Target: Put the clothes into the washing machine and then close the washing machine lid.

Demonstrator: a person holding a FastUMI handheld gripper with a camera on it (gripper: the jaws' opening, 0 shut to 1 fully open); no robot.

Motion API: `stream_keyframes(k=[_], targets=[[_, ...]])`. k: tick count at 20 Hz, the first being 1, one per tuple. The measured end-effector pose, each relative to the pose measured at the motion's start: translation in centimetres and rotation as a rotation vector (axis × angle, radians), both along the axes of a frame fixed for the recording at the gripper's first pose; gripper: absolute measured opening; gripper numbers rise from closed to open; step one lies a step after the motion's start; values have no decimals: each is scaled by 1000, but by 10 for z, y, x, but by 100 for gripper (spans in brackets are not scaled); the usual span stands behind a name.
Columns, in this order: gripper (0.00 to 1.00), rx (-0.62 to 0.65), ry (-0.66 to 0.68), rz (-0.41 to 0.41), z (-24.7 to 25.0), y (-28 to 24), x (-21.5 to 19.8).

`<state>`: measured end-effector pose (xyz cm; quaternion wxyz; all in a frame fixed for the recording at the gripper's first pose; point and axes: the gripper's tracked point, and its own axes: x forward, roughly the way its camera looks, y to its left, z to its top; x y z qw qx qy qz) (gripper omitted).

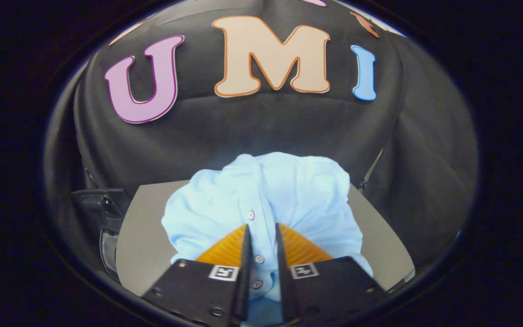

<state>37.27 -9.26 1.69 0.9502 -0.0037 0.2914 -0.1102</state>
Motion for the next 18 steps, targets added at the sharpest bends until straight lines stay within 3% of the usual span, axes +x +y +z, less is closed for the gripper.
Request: stream_keyframes(k=[2,4,7,18], targets=[[16,3,1,4,3,1,-9],[10,27,10,35,2,11,-21],[6,92,-45,145,13,37,-39],[3,182,-255,193,117,92,-103]])
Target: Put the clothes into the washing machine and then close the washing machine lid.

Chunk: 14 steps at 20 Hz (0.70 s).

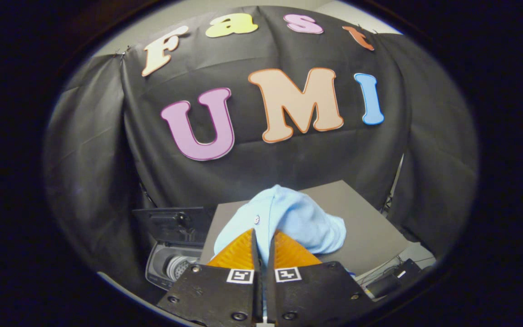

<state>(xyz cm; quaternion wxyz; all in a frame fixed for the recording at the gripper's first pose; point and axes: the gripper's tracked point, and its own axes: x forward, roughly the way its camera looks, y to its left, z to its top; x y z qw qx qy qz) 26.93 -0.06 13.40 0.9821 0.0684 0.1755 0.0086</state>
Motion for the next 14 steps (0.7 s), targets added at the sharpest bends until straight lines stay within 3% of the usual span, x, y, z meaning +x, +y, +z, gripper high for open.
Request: stream_keyframes(k=[5,14], targets=[[3,80,-60,102,41,75,-20],[3,58,-50,283,35,211,-30]])
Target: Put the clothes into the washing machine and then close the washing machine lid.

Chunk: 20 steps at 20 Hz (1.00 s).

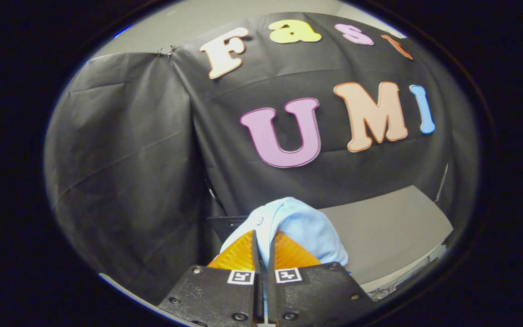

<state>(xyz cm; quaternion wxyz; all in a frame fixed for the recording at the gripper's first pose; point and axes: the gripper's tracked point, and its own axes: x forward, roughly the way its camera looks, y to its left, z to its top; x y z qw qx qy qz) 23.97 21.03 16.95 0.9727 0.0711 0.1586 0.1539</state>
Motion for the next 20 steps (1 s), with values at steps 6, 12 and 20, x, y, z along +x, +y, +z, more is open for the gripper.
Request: stream_keyframes(k=[6,12,20], targets=[[3,-18,33,61,-45,65,19],[3,-55,86,99,-107,111,40],[3,-58,135,104,-187,146,70]])
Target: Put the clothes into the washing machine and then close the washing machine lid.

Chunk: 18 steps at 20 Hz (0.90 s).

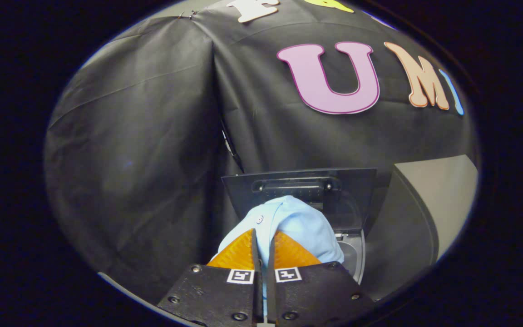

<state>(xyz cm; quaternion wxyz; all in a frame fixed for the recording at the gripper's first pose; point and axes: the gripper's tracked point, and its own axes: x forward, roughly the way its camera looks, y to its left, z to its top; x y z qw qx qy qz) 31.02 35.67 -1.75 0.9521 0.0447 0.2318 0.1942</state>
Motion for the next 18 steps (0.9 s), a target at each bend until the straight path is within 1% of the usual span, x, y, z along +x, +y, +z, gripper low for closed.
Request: stream_keyframes(k=[6,11,18], targets=[[3,17,40,-64,-69,-7,19],[3,43,119,-114,-125,-14,30],[3,48,179,-154,-173,-18,44]])
